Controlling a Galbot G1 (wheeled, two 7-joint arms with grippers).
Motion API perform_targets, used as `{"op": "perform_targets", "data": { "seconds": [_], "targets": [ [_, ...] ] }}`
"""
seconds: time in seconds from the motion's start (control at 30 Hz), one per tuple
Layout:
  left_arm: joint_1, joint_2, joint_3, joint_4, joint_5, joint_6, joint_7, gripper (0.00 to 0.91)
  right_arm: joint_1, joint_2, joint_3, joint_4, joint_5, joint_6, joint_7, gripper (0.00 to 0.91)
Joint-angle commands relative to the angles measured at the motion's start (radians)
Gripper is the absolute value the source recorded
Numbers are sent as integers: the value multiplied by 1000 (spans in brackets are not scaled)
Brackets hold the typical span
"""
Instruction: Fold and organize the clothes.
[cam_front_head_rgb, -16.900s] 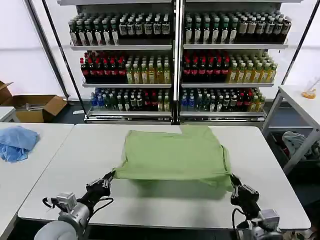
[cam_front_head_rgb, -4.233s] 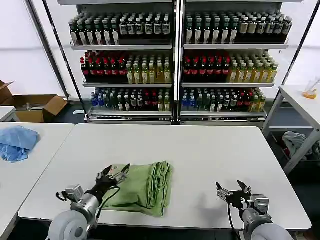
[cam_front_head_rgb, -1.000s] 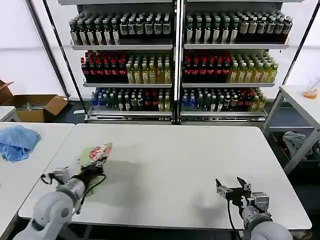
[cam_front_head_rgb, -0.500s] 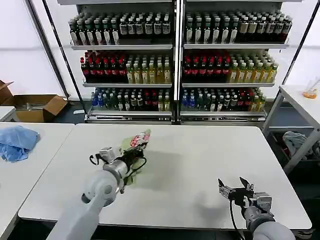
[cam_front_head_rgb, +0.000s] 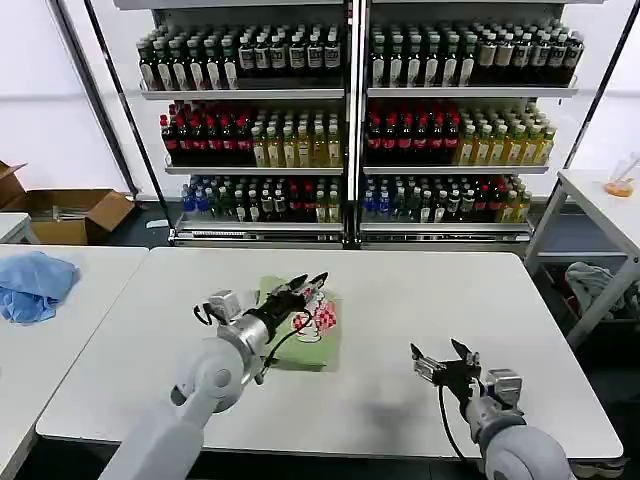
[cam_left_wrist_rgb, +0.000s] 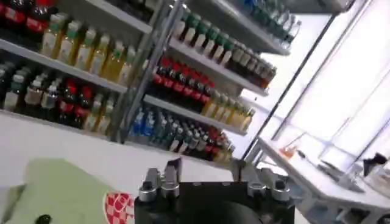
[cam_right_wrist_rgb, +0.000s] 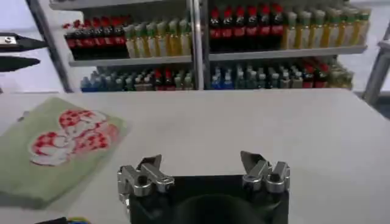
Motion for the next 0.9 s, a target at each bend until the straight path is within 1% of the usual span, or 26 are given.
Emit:
{"op": "perform_targets", "data": {
  "seconds": [0.03, 0.07, 0.13, 0.17, 0.27, 0.33, 0.4, 0.5, 0.77, 0.8, 0.83, 0.87, 0.9],
  "targets": [
    [256, 103, -371, -156, -70, -29, 6, 907, 378, 61, -259, -172, 303, -12, 45, 907],
    [295, 107, -410, -159, -53, -31, 7, 907, 439, 79, -284, -222, 341, -22, 53, 907],
    [344, 108, -450, -169, -33, -34, 10, 907, 481, 103, -314, -265, 375, -27, 66, 907],
    [379, 107, -473, -180, -15, -37, 12, 907, 523, 130, -347, -306, 411, -29, 90, 907],
    [455, 95, -519, -212, 4, -41, 16, 907, 563, 174, -394, -346, 435, -30, 99, 907],
    [477, 88, -533, -224, 6, -42, 17, 907, 576, 193, -418, -366, 449, -30, 104, 907],
    [491, 78, -542, -235, 12, -42, 15, 907, 600, 234, -453, -449, 454, -29, 124, 907],
    [500, 75, -545, -248, 25, -41, 14, 907, 617, 269, -466, -526, 455, -29, 147, 907],
    [520, 64, -542, -248, 31, -41, 14, 907, 611, 295, -468, -599, 441, -28, 206, 907],
    [521, 60, -540, -248, 34, -41, 14, 907, 613, 300, -468, -610, 441, -28, 211, 816],
    [521, 58, -538, -249, 37, -41, 14, 907, 616, 304, -467, -618, 442, -28, 214, 756],
    [521, 56, -536, -249, 40, -41, 14, 907, 618, 310, -466, -629, 443, -28, 217, 595],
    [521, 54, -535, -248, 41, -41, 14, 907, 620, 313, -466, -634, 443, -28, 217, 403]
  ]
}}
